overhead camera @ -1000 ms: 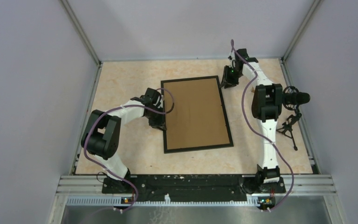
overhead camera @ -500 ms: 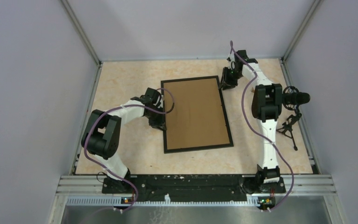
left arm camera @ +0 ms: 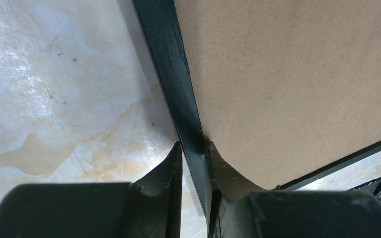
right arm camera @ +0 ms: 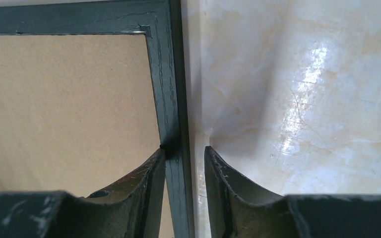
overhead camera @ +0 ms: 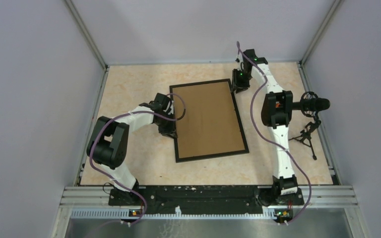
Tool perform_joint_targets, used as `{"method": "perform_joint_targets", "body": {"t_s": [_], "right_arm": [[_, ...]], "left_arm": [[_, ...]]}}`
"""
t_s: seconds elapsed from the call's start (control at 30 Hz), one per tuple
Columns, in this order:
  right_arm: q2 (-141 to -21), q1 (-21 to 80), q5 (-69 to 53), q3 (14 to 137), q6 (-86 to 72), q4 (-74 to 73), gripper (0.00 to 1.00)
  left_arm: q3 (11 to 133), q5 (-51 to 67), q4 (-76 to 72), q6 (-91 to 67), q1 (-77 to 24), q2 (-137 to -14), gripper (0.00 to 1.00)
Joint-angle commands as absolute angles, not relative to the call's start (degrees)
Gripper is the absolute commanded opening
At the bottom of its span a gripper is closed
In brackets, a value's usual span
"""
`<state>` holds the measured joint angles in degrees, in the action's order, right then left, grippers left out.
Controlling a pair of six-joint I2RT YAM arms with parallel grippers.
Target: Put the photo into the frame
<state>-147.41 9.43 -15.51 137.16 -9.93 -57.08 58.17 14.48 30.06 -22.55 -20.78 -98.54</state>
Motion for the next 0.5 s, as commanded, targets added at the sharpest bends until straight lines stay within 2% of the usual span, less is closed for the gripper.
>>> {"method": "perform_joint_targets", "body": {"t_s": [0.0,0.13,0.47], "right_arm": [[-154.23,12.48,-2.09,137.13,-5.19,-57.21,0.36],[-156.19,15.81,3.55,138.46,-2.12,-58.58,0.44],[-160.65,19.84,4.80,145.90,0.62,-59.96,0.69]], "left_arm": [[55.82,4.63,28.10,-19.01,-20.48,-103.45,0.00],[55.90,4.75,27.97,-18.98,-20.46,-103.69,0.00],[55.63,4.48,28.13,-18.98,-20.48,-103.52,0.00]]}}
